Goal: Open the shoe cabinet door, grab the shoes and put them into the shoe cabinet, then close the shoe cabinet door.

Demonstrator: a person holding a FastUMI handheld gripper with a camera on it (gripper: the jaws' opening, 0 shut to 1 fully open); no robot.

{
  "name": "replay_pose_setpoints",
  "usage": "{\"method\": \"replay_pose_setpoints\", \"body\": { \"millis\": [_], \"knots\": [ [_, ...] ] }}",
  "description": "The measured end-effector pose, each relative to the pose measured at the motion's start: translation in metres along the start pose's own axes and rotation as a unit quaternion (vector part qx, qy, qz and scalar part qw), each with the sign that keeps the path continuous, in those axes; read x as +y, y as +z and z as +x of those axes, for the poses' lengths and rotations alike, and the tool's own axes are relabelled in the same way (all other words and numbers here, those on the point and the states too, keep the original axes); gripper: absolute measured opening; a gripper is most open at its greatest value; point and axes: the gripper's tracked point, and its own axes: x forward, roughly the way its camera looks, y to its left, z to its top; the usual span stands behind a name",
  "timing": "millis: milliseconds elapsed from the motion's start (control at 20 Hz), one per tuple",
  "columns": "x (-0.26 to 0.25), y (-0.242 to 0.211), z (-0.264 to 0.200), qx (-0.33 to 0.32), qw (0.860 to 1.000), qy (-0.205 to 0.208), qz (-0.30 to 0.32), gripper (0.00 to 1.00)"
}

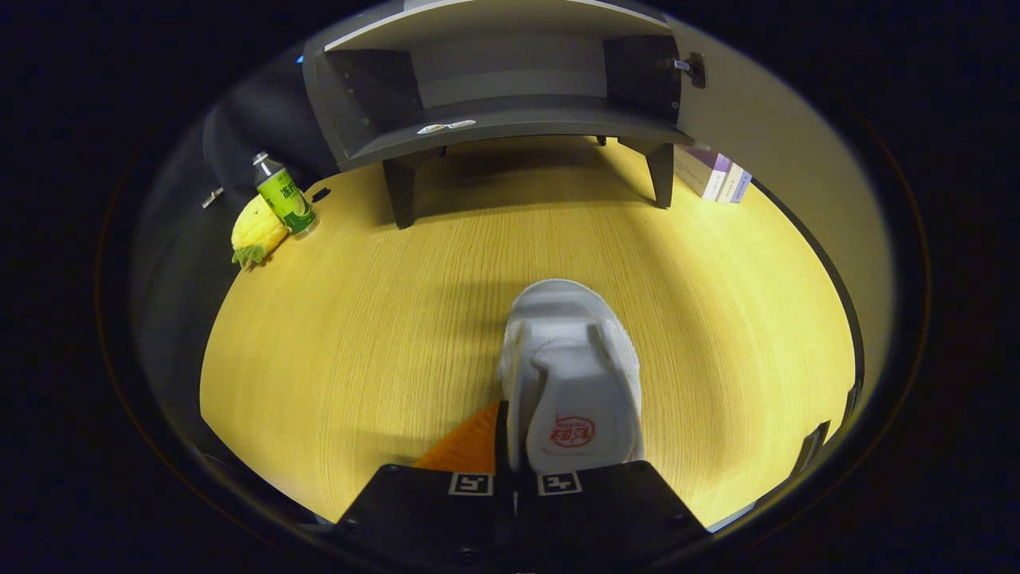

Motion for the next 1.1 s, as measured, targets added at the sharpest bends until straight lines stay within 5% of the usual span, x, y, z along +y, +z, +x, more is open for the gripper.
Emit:
{"method": "replay_pose_setpoints", "body": {
  "millis": [550, 1100],
  "knots": [
    [0.028, 0.064, -0.083, -0.070, 0.997, 0.024, -0.030, 0.06],
    [0.059, 0.242, -0.238, -0.215, 0.973, 0.048, -0.075, 0.05]
  ]
}}
